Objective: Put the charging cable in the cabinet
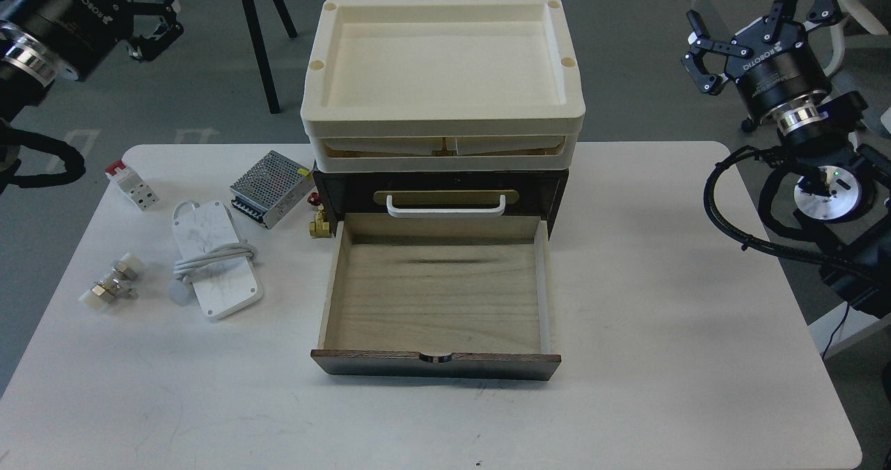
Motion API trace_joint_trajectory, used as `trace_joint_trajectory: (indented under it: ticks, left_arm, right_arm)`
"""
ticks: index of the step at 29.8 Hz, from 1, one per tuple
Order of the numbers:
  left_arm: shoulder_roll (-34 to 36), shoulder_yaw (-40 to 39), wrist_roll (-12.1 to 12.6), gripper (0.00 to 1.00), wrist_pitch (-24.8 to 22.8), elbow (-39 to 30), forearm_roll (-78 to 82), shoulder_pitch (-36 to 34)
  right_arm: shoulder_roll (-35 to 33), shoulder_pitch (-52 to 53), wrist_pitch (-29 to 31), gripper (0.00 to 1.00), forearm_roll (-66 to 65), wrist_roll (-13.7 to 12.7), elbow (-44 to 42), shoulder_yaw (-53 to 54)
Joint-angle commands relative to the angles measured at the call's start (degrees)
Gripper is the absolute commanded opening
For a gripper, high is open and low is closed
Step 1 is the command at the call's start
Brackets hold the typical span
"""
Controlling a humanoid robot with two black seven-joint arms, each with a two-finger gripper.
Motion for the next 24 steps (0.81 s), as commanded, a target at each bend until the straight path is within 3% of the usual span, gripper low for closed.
trace_joint_trajectory:
  ticks: [1,6,10,11,14,15,16,19,21,24]
  left_arm:
    - [-1.0,-0.1,-0.5,1.0,0.0,0.0,-0.1,0.3]
    - [-1.0,-0.2,-0.7,1.0,0.0,1.4,-3.3,1.9]
    - [-3.8,-0.6,-0.9,1.0,0.0,10.9,-9.6,2.1]
    - [-4.5,-1.3,-1.9,1.0,0.0,10.6,-10.0,2.2]
    - [-4.7,-6.7,-11.8,1.0,0.0,9.1,-10.2,5.9]
    - [-4.7,-9.3,-14.5,1.0,0.0,7.3,-10.2,7.7]
    - [-4.7,-12.3,-15.4,1.0,0.0,4.0,-10.2,9.3]
    - [-3.0,-18.0,-15.5,1.0,0.0,-8.2,-9.5,13.8]
    - [2.1,-18.7,-15.5,1.0,0.0,-17.2,-5.9,16.0]
    - [7.4,-18.6,-15.7,1.0,0.0,-27.1,10.6,16.2]
  right_arm:
    - [-0.2,-0.1,0.0,1.0,0.1,0.0,0.1,0.3]
    - [-0.7,1.0,0.0,1.0,0.1,0.0,0.7,0.3]
    - [-1.4,2.3,0.0,1.0,0.1,0.0,0.7,0.3]
    - [-1.4,2.4,0.0,1.0,0.1,0.0,0.7,0.3]
    - [-2.6,2.4,0.0,1.0,0.2,0.0,1.0,0.5]
    - [-3.6,2.3,0.0,1.0,0.2,0.0,1.8,0.7]
    - [-4.8,1.9,0.0,1.0,0.2,0.0,2.9,1.1]
    - [-7.7,0.5,0.0,1.0,0.2,0.0,5.6,1.9]
    - [-8.3,-0.4,0.0,1.0,0.2,0.0,6.1,1.9]
    - [-8.7,-0.7,0.0,1.0,0.2,0.0,6.2,1.9]
